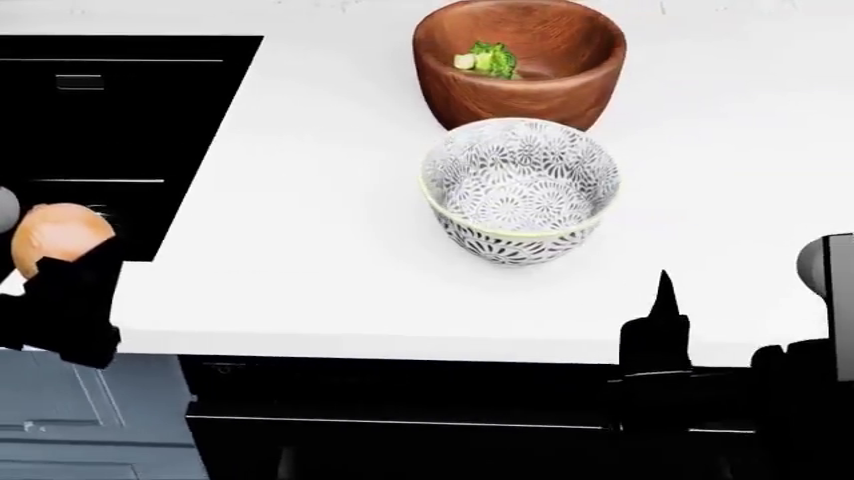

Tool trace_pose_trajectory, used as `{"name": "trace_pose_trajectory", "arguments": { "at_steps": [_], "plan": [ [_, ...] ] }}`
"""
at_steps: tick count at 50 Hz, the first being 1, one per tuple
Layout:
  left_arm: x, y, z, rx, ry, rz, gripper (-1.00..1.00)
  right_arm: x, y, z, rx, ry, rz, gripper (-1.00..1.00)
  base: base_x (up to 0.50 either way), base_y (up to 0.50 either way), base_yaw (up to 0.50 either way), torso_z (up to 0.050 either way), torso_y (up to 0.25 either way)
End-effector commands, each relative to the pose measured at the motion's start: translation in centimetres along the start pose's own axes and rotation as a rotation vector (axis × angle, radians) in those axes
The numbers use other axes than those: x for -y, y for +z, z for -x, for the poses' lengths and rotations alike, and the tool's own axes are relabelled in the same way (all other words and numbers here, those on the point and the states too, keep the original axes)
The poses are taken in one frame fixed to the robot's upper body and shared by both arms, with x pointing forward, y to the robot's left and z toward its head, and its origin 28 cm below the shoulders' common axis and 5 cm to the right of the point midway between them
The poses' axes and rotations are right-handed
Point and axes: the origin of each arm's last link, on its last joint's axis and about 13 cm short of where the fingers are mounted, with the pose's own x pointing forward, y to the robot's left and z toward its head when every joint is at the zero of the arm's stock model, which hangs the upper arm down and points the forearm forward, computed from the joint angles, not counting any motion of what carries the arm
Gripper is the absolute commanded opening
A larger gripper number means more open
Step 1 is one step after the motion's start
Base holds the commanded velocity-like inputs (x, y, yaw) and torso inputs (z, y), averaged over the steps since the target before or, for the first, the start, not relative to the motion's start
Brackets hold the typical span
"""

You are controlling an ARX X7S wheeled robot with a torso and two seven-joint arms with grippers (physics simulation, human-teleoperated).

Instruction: Pick the broccolis and asparaguss from the sink and place them in one bowl. Place the onion in the other bowl. Then turn off the sink faucet.

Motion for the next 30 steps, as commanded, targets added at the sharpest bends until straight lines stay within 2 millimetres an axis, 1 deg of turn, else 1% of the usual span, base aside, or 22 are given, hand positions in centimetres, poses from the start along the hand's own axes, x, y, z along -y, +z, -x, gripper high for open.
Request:
{"name": "trace_pose_trajectory", "arguments": {
  "at_steps": [1, 5, 9, 14, 19, 23, 30],
  "plan": [
    [-0.2, 0.4, -0.1, 0.01, 0.017, 0.006, -1.0, 0.5, 0.6, -0.1, -0.005, -0.018, 0.027, 1.0, 0.0, -0.5, 0.0, 0.0, 0.0],
    [-0.2, 0.6, -0.1, 0.015, 0.018, 0.009, -1.0, 0.2, -0.8, -0.3, -0.002, -0.011, -0.024, 1.0, 0.0, -0.5, 0.0, 0.0, 0.0],
    [-0.4, 0.9, -0.2, 0.021, 0.022, 0.009, -1.0, 0.2, -0.6, -0.4, 0.017, -0.005, -0.042, 1.0, 0.0, -0.5, 0.0, 0.0, 0.0],
    [-0.4, 1.1, -0.3, 0.022, 0.027, 0.009, -1.0, 0.0, -1.0, -0.7, 0.018, 0.003, -0.056, 1.0, 0.0, -0.44, 0.0, 0.0, 0.0],
    [-0.5, 1.3, -0.3, 0.025, 0.03, 0.005, -1.0, -0.2, -1.4, -0.7, 0.019, 0.008, -0.063, 1.0, 0.0, -0.06, 0.0, 0.0, 0.0],
    [-0.6, 1.5, -0.3, 0.028, 0.031, 0.006, -1.0, -0.2, -1.2, -0.7, 0.024, 0.012, -0.05, 1.0, 0.0, 0.0, 0.0, 0.0, 0.0],
    [-0.7, 1.2, -0.3, 0.026, 0.035, 0.01, -1.0, -0.3, -1.3, -0.8, 0.02, 0.016, -0.056, 1.0, 0.23, 0.0, 0.0, 0.0, 0.0]
  ]
}}
